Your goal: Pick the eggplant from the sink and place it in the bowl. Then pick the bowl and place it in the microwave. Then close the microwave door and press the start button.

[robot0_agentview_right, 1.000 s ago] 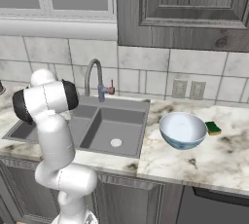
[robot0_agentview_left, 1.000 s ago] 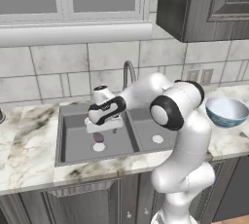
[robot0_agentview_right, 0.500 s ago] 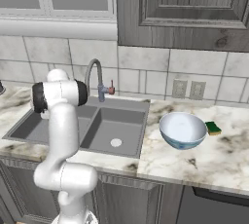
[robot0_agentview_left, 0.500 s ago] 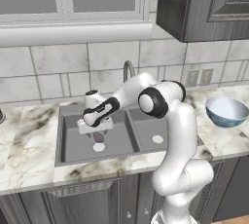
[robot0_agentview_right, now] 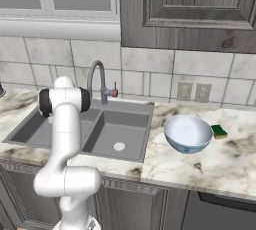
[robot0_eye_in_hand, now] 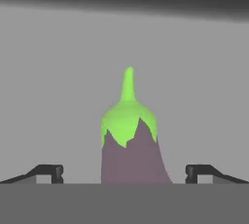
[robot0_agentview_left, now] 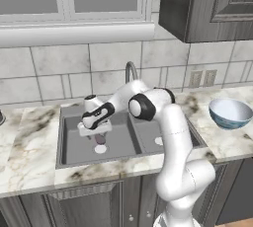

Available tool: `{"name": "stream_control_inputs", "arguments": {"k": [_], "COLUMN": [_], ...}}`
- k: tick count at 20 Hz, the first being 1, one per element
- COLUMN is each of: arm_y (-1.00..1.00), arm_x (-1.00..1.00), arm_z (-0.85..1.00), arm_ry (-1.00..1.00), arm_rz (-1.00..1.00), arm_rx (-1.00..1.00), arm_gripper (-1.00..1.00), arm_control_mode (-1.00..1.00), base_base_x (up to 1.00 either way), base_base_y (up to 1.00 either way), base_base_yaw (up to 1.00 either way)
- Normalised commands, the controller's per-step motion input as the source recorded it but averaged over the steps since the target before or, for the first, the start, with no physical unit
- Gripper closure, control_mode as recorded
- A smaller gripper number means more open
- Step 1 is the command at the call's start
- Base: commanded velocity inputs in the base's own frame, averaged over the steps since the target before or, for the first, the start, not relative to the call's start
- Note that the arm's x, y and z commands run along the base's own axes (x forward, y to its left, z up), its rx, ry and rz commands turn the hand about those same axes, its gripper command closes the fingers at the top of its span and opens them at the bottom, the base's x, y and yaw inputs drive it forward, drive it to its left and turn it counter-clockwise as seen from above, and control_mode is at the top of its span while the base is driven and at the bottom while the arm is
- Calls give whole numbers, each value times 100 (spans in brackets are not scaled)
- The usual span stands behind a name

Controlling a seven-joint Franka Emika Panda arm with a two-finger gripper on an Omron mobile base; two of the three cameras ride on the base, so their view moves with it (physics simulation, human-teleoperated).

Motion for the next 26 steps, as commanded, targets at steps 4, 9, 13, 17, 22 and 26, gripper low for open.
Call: {"name": "stream_control_inputs", "arguments": {"k": [4, 9, 13, 17, 22, 26], "arm_y": [0, -6, -50, -51, -22, -21], "arm_x": [-1, 1, -33, -58, -76, -89], "arm_z": [-24, 1, 34, 93, 100, 100], "arm_ry": [0, 0, 0, -2, -7, -4], "arm_rz": [-2, 0, 1, 7, 15, 6], "arm_rx": [0, 0, 1, 6, 1, 0], "arm_gripper": [100, 100, 100, 100, 100, 100], "arm_control_mode": [-100, -100, -100, -100, -100, -100], "base_base_x": [0, 0, 0, 0, 0, 0], "base_base_y": [0, 0, 0, 0, 0, 0], "base_base_yaw": [0, 0, 0, 0, 0, 0]}}
